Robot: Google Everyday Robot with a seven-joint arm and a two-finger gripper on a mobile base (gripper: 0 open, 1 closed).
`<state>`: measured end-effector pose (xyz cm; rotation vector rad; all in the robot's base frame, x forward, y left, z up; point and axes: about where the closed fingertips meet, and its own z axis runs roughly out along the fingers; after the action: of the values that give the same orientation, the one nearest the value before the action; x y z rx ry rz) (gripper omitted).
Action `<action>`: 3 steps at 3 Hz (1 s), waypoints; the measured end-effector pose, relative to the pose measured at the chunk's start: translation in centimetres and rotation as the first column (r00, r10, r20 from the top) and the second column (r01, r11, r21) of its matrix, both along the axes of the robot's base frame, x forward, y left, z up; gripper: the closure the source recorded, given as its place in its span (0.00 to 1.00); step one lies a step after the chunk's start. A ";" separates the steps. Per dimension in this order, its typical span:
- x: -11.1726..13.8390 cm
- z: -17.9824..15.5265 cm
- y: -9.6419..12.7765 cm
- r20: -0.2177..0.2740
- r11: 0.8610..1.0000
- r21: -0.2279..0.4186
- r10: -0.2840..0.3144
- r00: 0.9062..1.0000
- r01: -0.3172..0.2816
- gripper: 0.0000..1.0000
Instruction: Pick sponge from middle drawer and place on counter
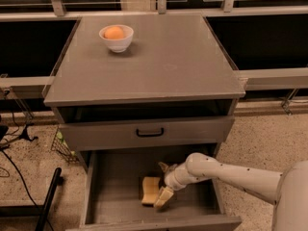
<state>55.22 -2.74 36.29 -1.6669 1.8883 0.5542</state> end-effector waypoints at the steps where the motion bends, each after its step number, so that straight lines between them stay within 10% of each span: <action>1: -1.5 0.2 0.6 -0.002 1.000 0.009 0.020 1.000 -0.020 0.00; 3: -3.9 0.1 1.7 0.041 0.997 0.048 0.060 0.997 -0.062 0.00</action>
Offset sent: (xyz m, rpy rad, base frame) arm -0.0469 0.0181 0.0074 0.0395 -0.0135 0.0634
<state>51.35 -1.04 36.39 -1.6966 1.7870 0.5833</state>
